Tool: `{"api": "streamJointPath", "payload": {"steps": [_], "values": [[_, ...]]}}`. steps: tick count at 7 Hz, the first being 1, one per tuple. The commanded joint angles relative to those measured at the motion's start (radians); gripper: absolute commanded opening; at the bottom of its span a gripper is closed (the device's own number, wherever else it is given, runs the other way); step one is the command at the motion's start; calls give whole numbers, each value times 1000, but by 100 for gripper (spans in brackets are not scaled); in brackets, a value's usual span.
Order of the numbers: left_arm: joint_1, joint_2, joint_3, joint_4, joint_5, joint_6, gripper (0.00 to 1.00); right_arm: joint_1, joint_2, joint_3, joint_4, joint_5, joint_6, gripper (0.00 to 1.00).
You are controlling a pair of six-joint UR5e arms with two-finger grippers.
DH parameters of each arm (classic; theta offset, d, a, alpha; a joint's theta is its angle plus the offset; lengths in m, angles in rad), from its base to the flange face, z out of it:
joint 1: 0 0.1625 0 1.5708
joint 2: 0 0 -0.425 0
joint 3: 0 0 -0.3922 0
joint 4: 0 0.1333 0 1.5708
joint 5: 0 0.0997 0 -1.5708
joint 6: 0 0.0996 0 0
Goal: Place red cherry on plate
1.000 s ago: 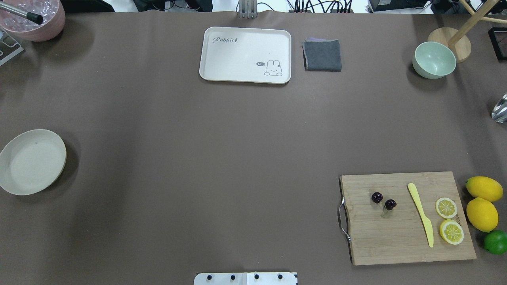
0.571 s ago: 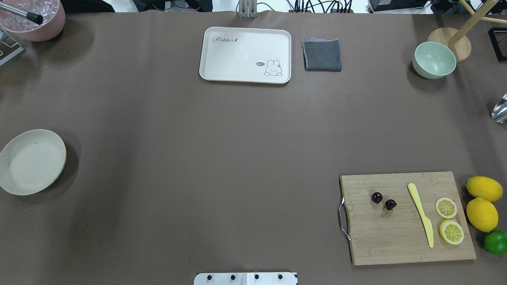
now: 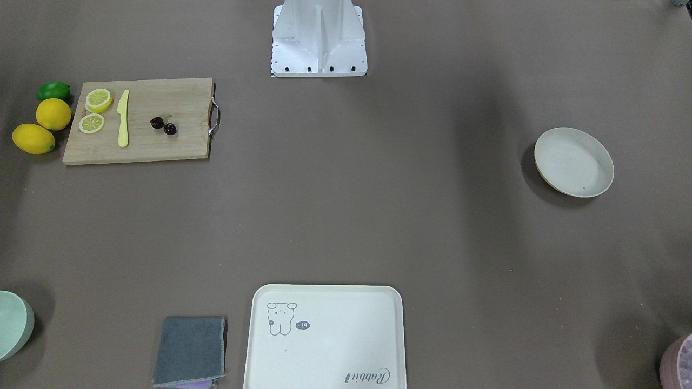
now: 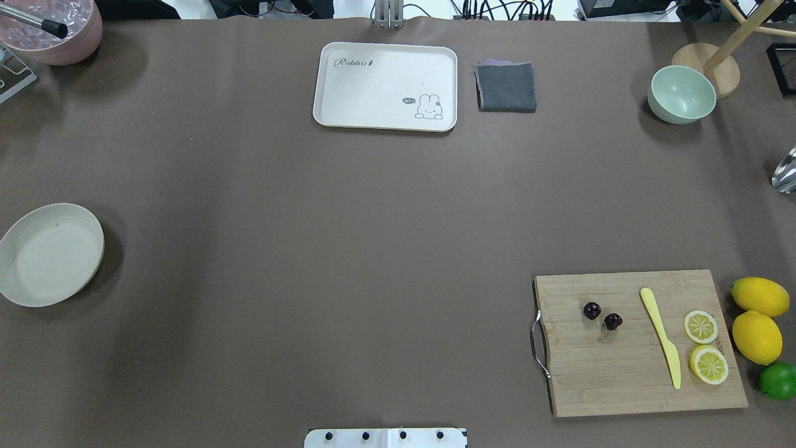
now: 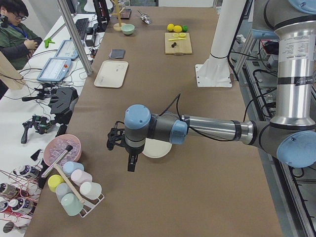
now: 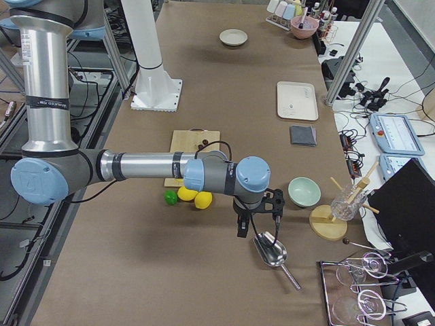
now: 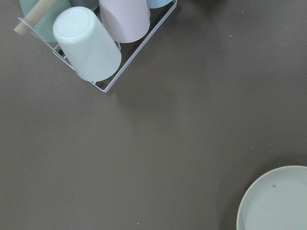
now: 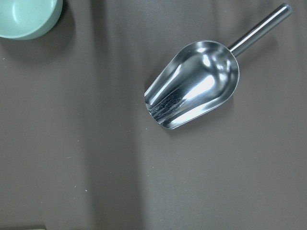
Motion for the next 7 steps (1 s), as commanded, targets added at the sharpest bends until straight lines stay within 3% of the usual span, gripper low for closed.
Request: {"api": "streamJointPath", "payload": {"steps": [1, 7], "values": [[0, 2, -3, 0, -3, 0, 98, 0, 0, -3, 0, 1, 0, 100], [2, 0, 5, 0, -3, 0, 98, 0, 9, -9, 0, 1, 3, 100]]}}
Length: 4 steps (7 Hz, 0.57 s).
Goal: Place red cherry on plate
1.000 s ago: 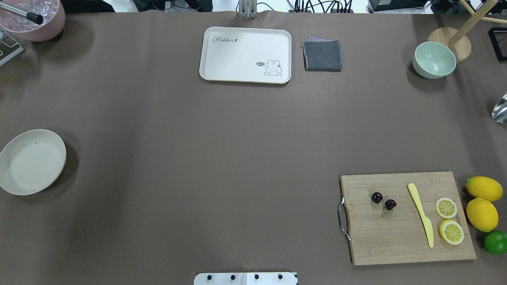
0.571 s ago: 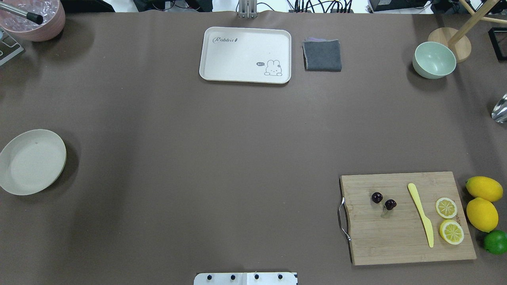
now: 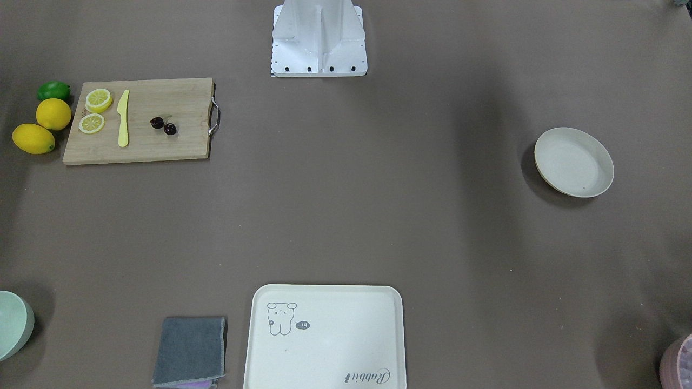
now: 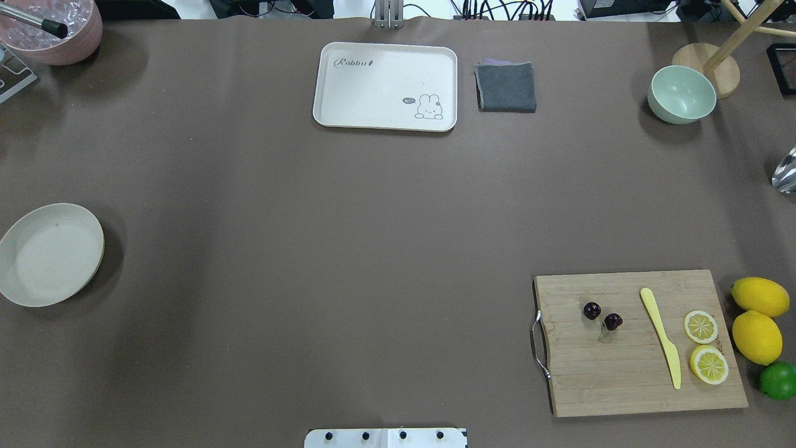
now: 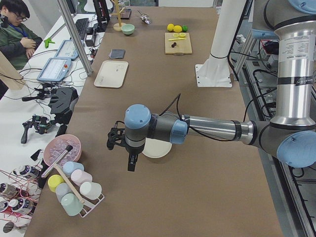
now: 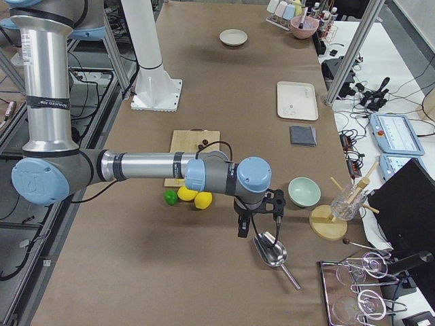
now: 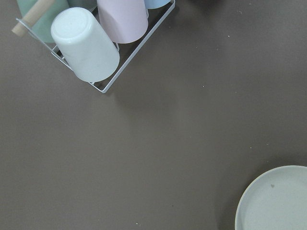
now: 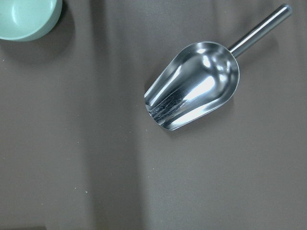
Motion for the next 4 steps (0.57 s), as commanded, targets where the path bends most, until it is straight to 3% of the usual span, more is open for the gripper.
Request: {"api": "streamJointPath", "payload": {"steps": [1, 4], "values": [[0, 0, 5, -2, -3, -1, 98, -1, 2, -1, 0, 0, 0, 100], [0, -2, 9, -2, -1, 1, 98, 1, 4, 4, 0, 0, 2, 100]]}}
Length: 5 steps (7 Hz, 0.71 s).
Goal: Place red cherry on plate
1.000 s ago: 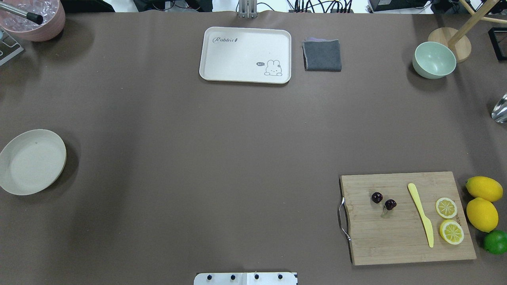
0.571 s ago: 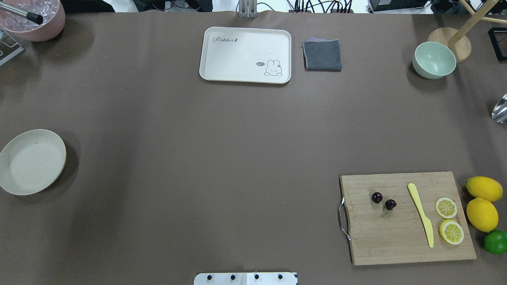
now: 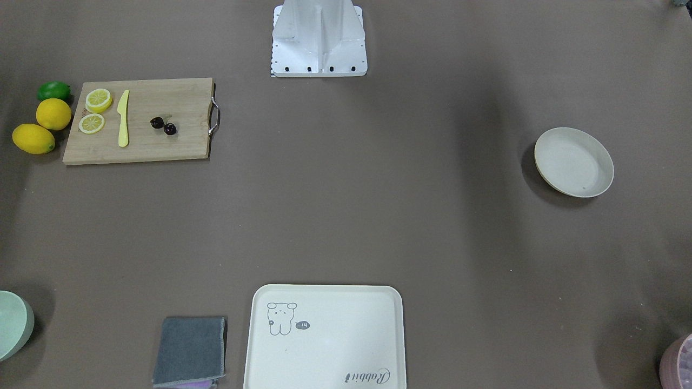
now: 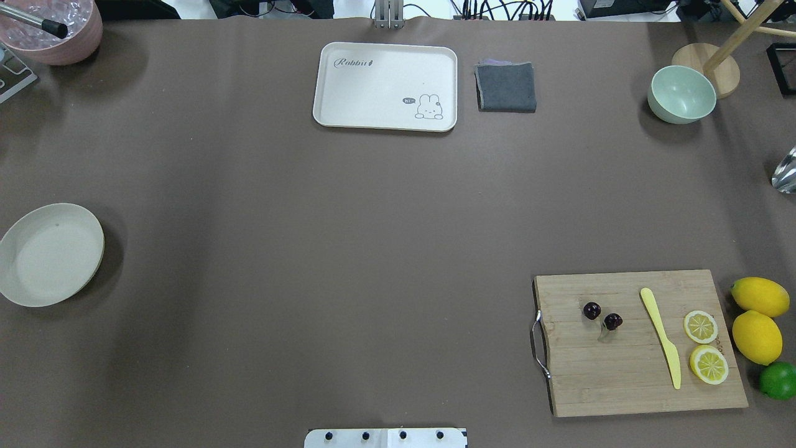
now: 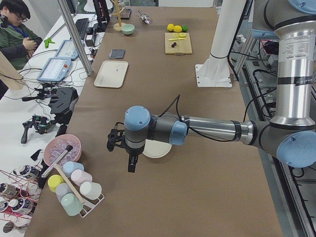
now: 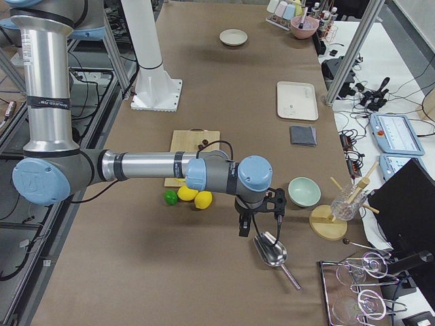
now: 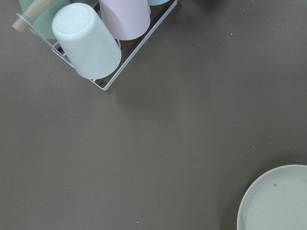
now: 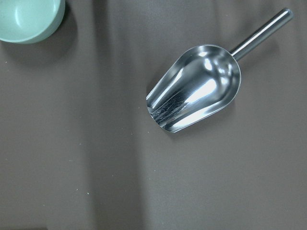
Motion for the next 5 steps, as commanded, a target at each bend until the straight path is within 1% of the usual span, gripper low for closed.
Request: {"api": "streamJointPath", "payload": {"steps": [1, 4, 5], "values": [[0, -1, 2, 0, 0, 0, 98, 1, 1, 1, 0, 0, 0, 100], [0, -1, -11, -11, -5, 6, 98, 1, 1, 4, 0, 0, 0, 100], [0, -1, -3, -41, -3, 5, 98, 1, 1, 6, 0, 0, 1, 100]]}}
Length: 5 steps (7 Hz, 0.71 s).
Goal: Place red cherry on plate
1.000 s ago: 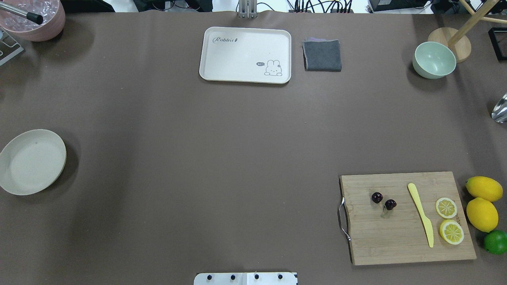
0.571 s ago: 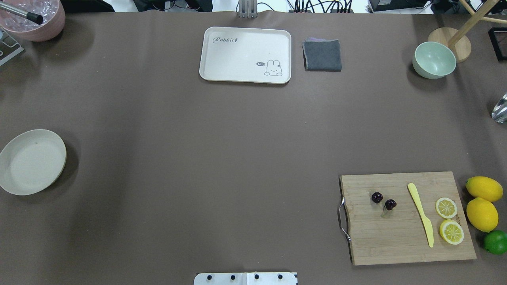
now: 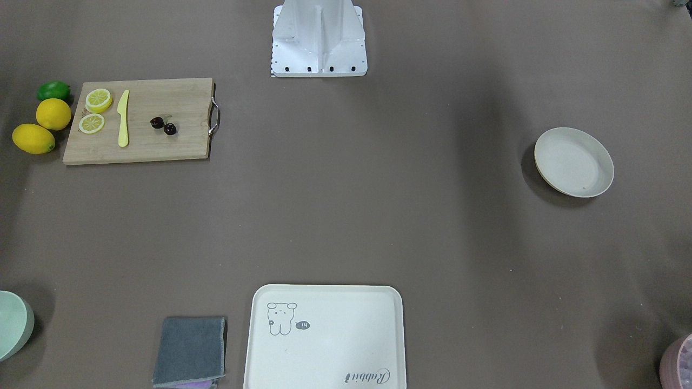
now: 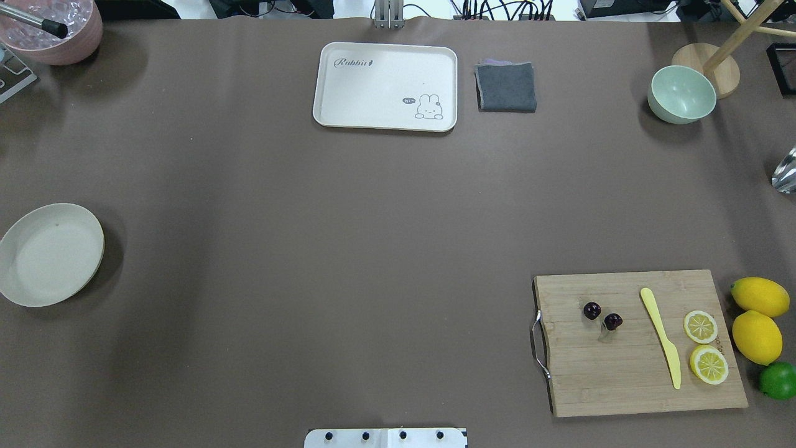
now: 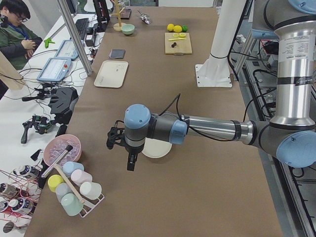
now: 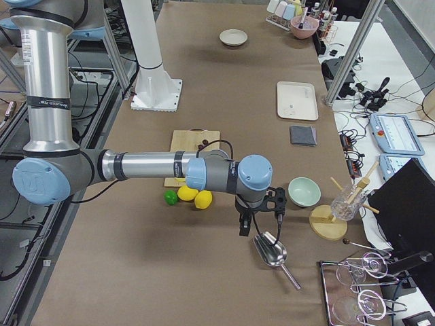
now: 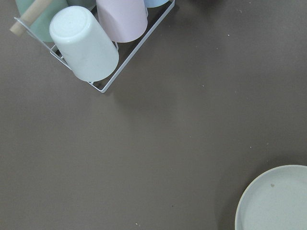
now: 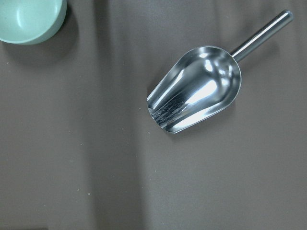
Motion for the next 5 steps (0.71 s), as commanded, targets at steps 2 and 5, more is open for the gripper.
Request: {"api": "streamJointPath", "payload": {"steps": [2, 5], "values": [[20, 11, 31, -121, 0, -5, 98, 3, 2, 3, 0, 0, 0, 100], [44, 11, 62, -188, -173, -72, 98, 9, 0, 9, 0, 0, 0, 100]]}}
